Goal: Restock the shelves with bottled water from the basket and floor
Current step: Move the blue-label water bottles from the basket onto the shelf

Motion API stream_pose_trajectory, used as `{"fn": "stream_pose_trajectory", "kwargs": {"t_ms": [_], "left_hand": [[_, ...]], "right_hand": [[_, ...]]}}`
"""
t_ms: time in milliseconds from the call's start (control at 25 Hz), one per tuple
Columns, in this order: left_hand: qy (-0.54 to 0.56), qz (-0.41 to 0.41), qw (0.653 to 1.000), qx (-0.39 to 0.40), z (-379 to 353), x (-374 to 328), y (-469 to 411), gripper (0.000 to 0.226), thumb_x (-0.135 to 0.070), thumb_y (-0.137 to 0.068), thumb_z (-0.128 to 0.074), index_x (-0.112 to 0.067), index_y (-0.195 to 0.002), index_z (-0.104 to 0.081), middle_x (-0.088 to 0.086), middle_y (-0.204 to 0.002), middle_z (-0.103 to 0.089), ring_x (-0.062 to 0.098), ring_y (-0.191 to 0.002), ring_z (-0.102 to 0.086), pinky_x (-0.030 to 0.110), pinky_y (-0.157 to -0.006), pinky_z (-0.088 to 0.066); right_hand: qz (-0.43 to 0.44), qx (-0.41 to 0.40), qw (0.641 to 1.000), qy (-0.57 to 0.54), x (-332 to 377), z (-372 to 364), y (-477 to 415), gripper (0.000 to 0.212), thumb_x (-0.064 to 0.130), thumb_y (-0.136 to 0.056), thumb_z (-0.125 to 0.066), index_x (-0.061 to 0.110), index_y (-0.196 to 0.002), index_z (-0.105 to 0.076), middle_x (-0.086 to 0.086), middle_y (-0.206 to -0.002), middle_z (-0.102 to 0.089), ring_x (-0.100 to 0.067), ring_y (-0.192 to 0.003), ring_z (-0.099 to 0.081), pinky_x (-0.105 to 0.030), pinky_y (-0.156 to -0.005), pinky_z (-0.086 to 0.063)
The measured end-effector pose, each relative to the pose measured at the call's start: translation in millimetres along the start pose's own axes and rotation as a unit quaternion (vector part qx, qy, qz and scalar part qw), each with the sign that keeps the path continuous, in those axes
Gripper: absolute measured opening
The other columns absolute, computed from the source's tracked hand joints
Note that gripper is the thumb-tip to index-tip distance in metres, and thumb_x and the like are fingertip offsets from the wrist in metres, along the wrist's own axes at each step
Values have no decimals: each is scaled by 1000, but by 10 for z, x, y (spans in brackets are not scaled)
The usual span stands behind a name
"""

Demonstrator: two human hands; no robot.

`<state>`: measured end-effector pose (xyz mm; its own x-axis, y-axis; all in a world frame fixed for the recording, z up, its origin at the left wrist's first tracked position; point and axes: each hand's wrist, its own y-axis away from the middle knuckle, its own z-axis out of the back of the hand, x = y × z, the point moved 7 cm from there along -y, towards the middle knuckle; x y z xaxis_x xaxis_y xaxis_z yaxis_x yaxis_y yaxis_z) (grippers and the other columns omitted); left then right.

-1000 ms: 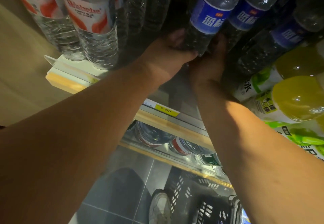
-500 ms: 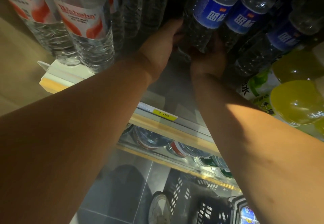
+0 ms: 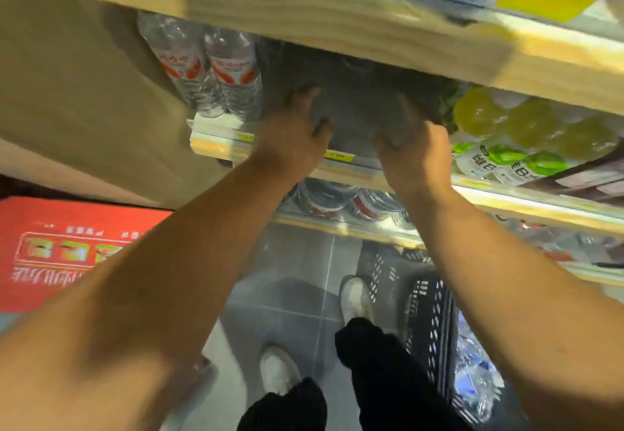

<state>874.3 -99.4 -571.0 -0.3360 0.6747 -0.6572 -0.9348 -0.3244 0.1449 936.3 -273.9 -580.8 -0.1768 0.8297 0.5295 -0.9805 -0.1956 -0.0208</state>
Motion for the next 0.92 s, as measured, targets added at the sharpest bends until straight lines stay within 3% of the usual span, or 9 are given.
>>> {"fn": "stream_pose_trajectory", "kwargs": {"t_ms": [160,280,480,600,720,840,880,920], "left_hand": [[-85,-27,995,45,206,-215,725,50,-26,-94,-57,-10,-140,-48,14,-139,-53,34,-126,-49,38,-105,-37],[-133,-68,986,71,294,-424,1292,52,-26,-85,-54,0,-131,-55,22,-132,-57,42,-121,-54,49,-104,-43],[-213,-101,958,166,312,-956,2121,61,-23,-81,-61,-5,-138,-49,21,-145,-46,38,-135,-42,46,-113,-31],[-225,-178,939,191,97,-1296,2452,58,-20,-74,-61,1,-127,-58,23,-131,-58,42,-122,-53,51,-102,-44],[-267,-187,903,278,-270,-1568,2752,59,-31,-88,-40,-6,-141,-46,16,-147,-45,35,-139,-38,48,-114,-31],[-283,-206,866,356,-678,-1845,3080,72,-39,-88,-7,-8,-141,-46,13,-152,-35,32,-142,-29,48,-114,-28],[-290,-212,855,374,-784,-1961,3186,78,-41,-84,-2,-10,-142,-44,12,-152,-34,31,-141,-30,47,-114,-29],[-277,-198,865,368,-828,-2095,3264,71,-45,-87,-13,-13,-144,-42,10,-151,-36,29,-139,-33,44,-114,-31]], "right_hand": [[12,67,996,61,230,413,817,66,35,-89,-64,17,-147,-40,-13,-143,-47,-33,-128,-47,-40,-100,-45],[-5,121,987,106,219,751,1432,66,39,-92,-60,21,-150,-34,-10,-150,-38,-30,-135,-39,-40,-103,-41],[-116,146,976,116,-220,1474,2250,68,39,-89,-62,23,-150,-36,-10,-155,-32,-32,-138,-36,-41,-110,-38],[-186,138,970,80,-494,1865,2699,69,39,-89,-64,21,-150,-36,-9,-154,-33,-28,-139,-34,-33,-110,-30],[-231,154,954,116,-882,2156,3139,72,47,-90,-60,25,-152,-29,-8,-159,-24,-28,-143,-28,-38,-112,-31],[-250,155,946,138,-1177,2385,3532,71,55,-91,-46,26,-153,-27,-11,-157,-28,-30,-142,-30,-41,-113,-32],[-255,163,943,138,-1255,2467,3650,70,55,-92,-44,26,-153,-24,-10,-158,-28,-30,-142,-29,-41,-114,-30],[-261,170,941,130,-1334,2542,3763,70,54,-93,-45,28,-153,-22,-9,-159,-26,-30,-143,-28,-41,-114,-29]]}}
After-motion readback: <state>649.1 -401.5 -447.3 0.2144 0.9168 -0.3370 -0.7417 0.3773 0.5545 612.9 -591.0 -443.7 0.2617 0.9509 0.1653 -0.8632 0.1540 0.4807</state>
